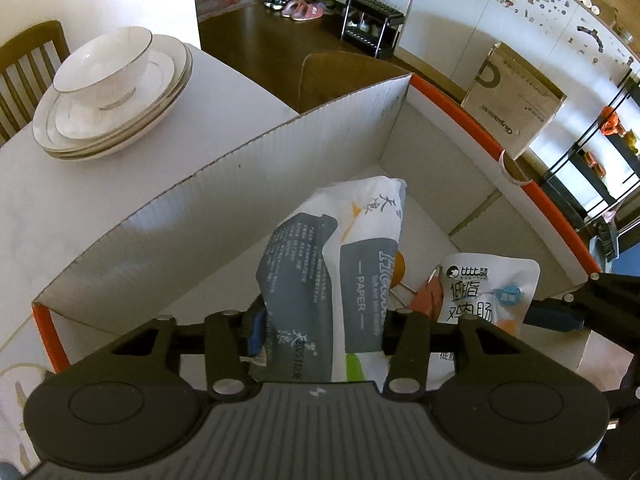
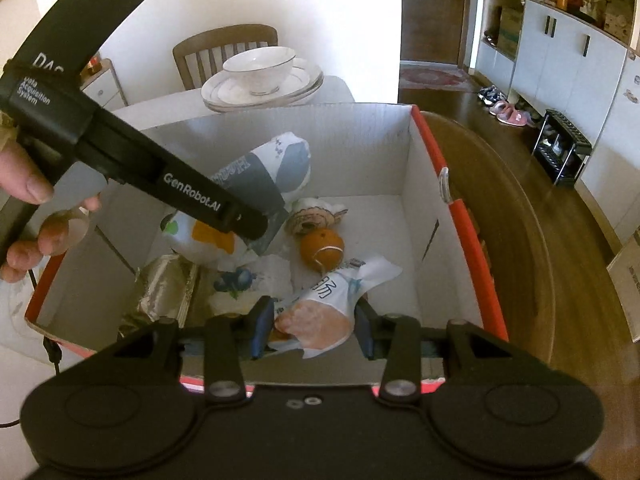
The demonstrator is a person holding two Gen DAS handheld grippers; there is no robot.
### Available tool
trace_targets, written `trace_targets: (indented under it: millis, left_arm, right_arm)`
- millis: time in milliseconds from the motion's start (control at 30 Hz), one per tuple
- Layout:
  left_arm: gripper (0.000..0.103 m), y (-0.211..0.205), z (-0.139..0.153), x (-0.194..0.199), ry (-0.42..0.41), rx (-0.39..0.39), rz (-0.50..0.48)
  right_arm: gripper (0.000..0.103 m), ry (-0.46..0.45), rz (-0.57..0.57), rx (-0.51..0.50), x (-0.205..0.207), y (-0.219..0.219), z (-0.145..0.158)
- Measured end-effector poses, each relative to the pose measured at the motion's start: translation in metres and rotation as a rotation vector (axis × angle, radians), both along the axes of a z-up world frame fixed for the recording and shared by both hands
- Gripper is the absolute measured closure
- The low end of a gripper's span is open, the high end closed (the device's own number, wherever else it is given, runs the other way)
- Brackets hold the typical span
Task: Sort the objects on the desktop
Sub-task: 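Carry the tissue bag and sausage pouch with both tools over the red box, then open both tools to drop the tissue bag and pouch into the box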
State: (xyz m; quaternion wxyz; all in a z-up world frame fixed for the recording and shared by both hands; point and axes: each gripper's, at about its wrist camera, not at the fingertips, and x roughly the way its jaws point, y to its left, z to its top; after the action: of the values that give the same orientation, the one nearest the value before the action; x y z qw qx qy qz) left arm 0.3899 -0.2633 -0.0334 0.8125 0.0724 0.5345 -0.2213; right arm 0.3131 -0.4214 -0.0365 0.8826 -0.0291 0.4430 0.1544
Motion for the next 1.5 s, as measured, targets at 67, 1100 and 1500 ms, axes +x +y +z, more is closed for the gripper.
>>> trace_targets:
  millis: [67, 1100, 1500]
  left_arm:
    - [0.049, 0.000, 0.000, 0.000, 0.002, -0.010, 0.003]
    - [0.019, 0.040, 0.049, -0.065, -0.149, -0.153, 0.007]
    - [0.013, 0.072, 0.055, -0.099, -0.194, -0.189, 0.055]
  right_arm:
    - [0.062, 0.000, 0.004, 0.001, 0.000, -0.002, 0.000]
    - [0.024, -0.089, 0.049, 0.029, -0.032, -0.007, 0.033]
    - [0.020, -0.134, 0.016, 0.069, -0.049, -0.007, 0.046]
